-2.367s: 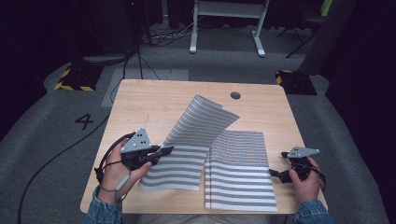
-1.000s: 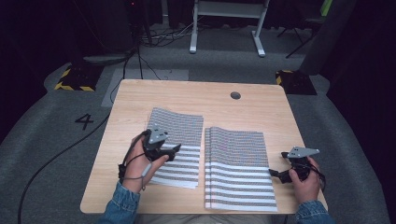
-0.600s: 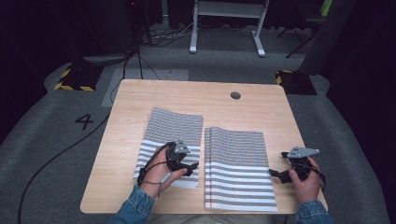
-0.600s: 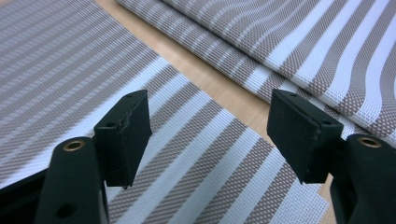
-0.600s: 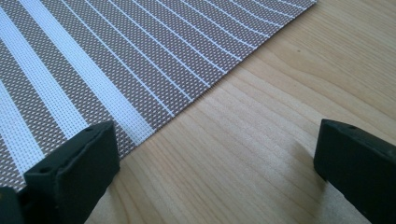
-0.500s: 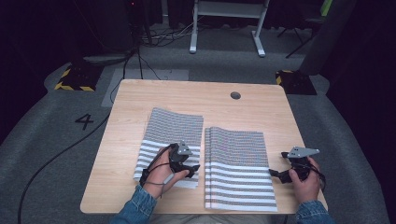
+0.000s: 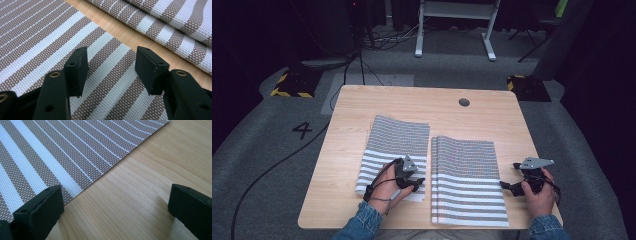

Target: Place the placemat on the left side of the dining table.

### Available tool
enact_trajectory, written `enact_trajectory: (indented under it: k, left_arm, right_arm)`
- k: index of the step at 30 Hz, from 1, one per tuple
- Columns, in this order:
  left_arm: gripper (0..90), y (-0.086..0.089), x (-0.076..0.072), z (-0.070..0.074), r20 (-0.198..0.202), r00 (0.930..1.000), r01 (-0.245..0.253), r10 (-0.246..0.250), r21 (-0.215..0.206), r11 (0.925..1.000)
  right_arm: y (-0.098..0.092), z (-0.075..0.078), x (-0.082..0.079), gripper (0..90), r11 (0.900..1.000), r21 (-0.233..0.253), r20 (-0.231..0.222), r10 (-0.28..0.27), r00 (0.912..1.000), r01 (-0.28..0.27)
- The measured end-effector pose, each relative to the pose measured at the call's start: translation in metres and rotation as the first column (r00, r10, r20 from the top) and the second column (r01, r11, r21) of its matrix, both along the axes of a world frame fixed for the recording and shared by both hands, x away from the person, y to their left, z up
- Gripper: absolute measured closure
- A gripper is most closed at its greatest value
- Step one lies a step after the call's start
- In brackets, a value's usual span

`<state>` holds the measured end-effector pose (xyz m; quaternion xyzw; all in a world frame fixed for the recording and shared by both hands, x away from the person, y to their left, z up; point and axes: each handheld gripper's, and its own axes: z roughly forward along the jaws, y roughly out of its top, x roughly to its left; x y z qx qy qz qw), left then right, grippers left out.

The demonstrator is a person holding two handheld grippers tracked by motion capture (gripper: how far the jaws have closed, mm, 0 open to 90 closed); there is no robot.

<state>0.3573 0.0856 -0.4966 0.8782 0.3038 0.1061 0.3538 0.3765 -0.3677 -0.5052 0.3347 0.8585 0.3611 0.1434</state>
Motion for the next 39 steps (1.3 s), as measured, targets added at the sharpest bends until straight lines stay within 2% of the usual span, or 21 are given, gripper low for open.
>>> enact_trajectory:
  k: [2, 7, 10, 13, 14, 15, 17, 26, 27, 32, 34, 35, 38, 39]
  left_arm:
    - [44.4, 0.000, 0.000, -0.004, 0.020, 0.9998, 0.005, -0.004, -0.031, 0.9995]
    - [44.2, -0.001, 0.000, -0.004, 0.021, 0.9998, -0.004, 0.004, -0.035, 0.9994]
    - [35.0, -0.004, -0.002, -0.004, 0.012, 0.9999, -0.004, 0.004, -0.033, 0.9995]
    - [31.2, -0.009, -0.004, -0.004, 0.007, 0.9998, -0.017, 0.017, -0.027, 0.9995]
    - [27.7, -0.011, -0.005, -0.004, 0.013, 0.9999, -0.003, 0.003, -0.013, 0.9999]
    - [25.0, -0.012, -0.005, -0.005, 0.013, 0.9999, 0.002, -0.002, -0.015, 0.9999]
    - [23.6, -0.013, -0.005, -0.005, 0.013, 0.9999, 0.003, -0.003, -0.011, 0.9999]
    - [24.0, -0.012, -0.005, -0.005, 0.017, 0.9998, 0.001, -0.001, -0.008, 1.0000]
    - [24.2, -0.013, -0.005, -0.005, 0.009, 1.0000, 0.003, -0.003, -0.017, 0.9998]
    - [28.1, -0.010, -0.005, -0.005, 0.005, 1.0000, -0.003, 0.003, -0.015, 0.9999]
    - [29.5, -0.008, -0.003, -0.004, 0.016, 0.9999, 0.000, 0.001, -0.017, 0.9999]
    - [33.7, -0.006, -0.002, -0.005, 0.015, 0.9999, 0.006, -0.006, -0.024, 0.9997]
    - [38.3, -0.003, 0.000, -0.004, 0.013, 0.9999, 0.000, 0.000, -0.033, 0.9995]
    - [43.8, -0.001, 0.001, -0.004, 0.008, 0.9999, -0.006, 0.006, -0.043, 0.9991]
  right_arm:
    - [0.000, 0.000, 0.000, 0.3, 1.000, 0.000, 0.000, 0.000, 1.0000, 0.000]
    - [0.000, 0.000, 0.000, 0.3, 1.000, 0.000, 0.000, 0.000, 1.0000, 0.000]
    - [0.000, 0.000, 0.000, 0.2, 1.000, 0.000, -0.001, 0.000, 1.0000, 0.000]
    - [0.000, 0.000, 0.000, 0.3, 1.000, 0.001, 0.000, 0.000, 1.0000, 0.000]
    - [0.000, 0.000, 0.000, 0.3, 1.000, 0.000, -0.001, 0.001, 1.0000, -0.001]
    - [0.000, 0.000, 0.000, 0.3, 1.000, 0.000, 0.000, 0.000, 1.0000, 0.000]
    - [0.000, 0.000, 0.000, 0.3, 1.000, 0.001, 0.000, 0.000, 1.0000, 0.000]
    - [0.000, 0.000, 0.000, 0.2, 1.000, 0.000, -0.001, 0.000, 1.0000, 0.000]
    - [0.000, 0.000, 0.000, 0.3, 1.000, 0.001, 0.000, 0.000, 1.0000, 0.000]
    - [0.000, 0.000, 0.000, 0.2, 1.000, 0.000, 0.000, 0.000, 1.0000, 0.000]
    - [0.000, 0.000, 0.000, 0.2, 1.000, 0.000, 0.000, 0.000, 1.0000, 0.000]
    - [0.000, 0.000, 0.000, 0.2, 1.000, 0.000, 0.000, 0.000, 1.0000, 0.000]
    - [0.000, 0.000, 0.000, 0.3, 1.000, 0.000, 0.000, 0.000, 1.0000, 0.000]
    - [0.000, 0.000, 0.000, 0.2, 1.000, 0.000, -0.001, 0.000, 1.0000, 0.000]
